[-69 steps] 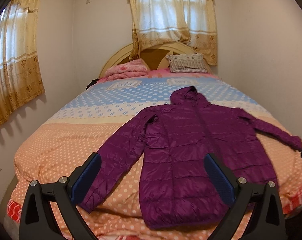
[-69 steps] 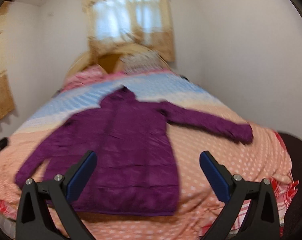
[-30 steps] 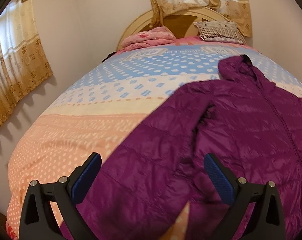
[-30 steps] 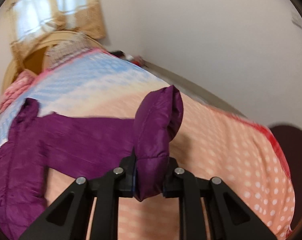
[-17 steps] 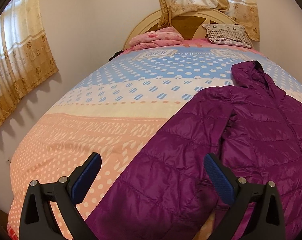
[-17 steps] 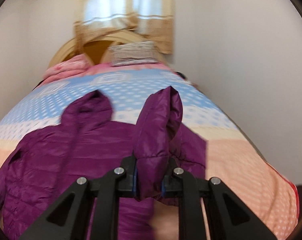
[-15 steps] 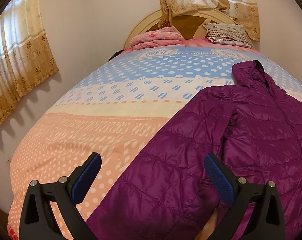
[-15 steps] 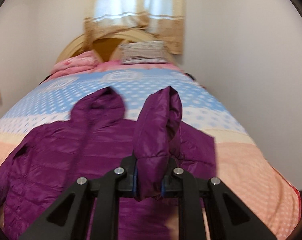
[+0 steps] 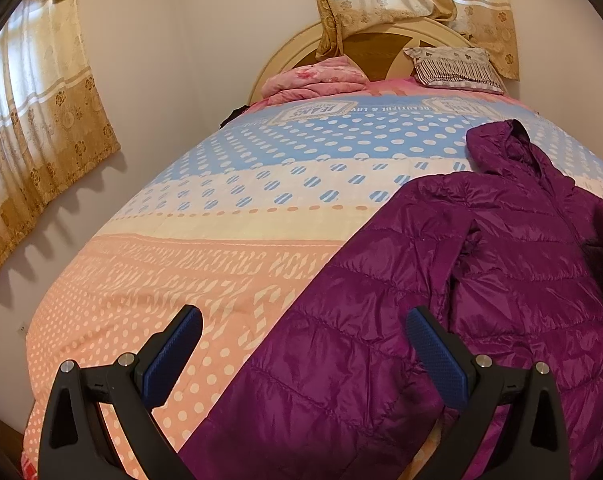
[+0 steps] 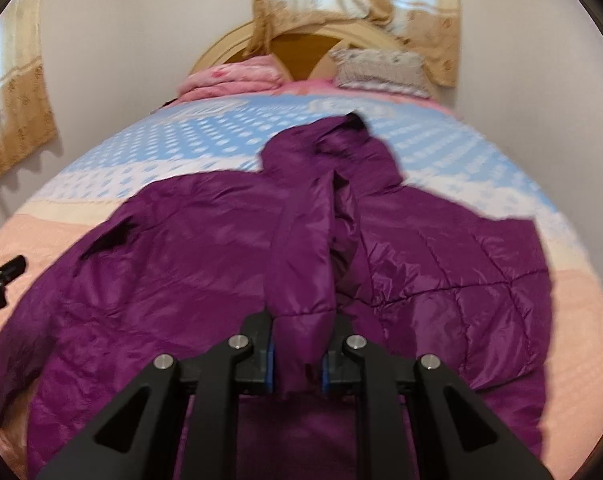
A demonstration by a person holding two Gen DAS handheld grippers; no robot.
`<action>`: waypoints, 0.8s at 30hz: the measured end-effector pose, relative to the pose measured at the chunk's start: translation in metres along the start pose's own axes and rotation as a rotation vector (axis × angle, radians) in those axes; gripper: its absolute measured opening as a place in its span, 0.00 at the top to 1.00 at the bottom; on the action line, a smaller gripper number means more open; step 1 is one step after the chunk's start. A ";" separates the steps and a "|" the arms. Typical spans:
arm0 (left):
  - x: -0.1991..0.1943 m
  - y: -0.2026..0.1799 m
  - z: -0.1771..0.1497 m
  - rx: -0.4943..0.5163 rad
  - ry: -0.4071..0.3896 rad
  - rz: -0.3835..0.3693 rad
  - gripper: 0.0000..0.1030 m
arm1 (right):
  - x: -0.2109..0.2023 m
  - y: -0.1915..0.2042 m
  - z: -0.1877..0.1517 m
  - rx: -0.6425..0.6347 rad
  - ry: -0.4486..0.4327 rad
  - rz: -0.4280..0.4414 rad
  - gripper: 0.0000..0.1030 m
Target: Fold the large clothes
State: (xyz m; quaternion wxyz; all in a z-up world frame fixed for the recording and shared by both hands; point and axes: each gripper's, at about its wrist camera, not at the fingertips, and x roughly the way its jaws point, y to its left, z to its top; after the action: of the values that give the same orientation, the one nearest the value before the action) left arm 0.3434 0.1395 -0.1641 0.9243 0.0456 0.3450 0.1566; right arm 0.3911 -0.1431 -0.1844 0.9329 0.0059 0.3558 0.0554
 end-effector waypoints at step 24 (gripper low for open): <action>-0.034 -0.217 0.033 0.329 -0.215 0.031 0.01 | -0.048 -0.216 -0.009 0.327 0.006 -0.220 0.61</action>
State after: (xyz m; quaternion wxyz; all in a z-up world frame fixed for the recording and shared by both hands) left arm 0.3962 -0.0766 -0.1597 0.9333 0.2180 0.2647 0.1063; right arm 0.3710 -0.3628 -0.1700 0.9189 0.1181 0.3612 -0.1055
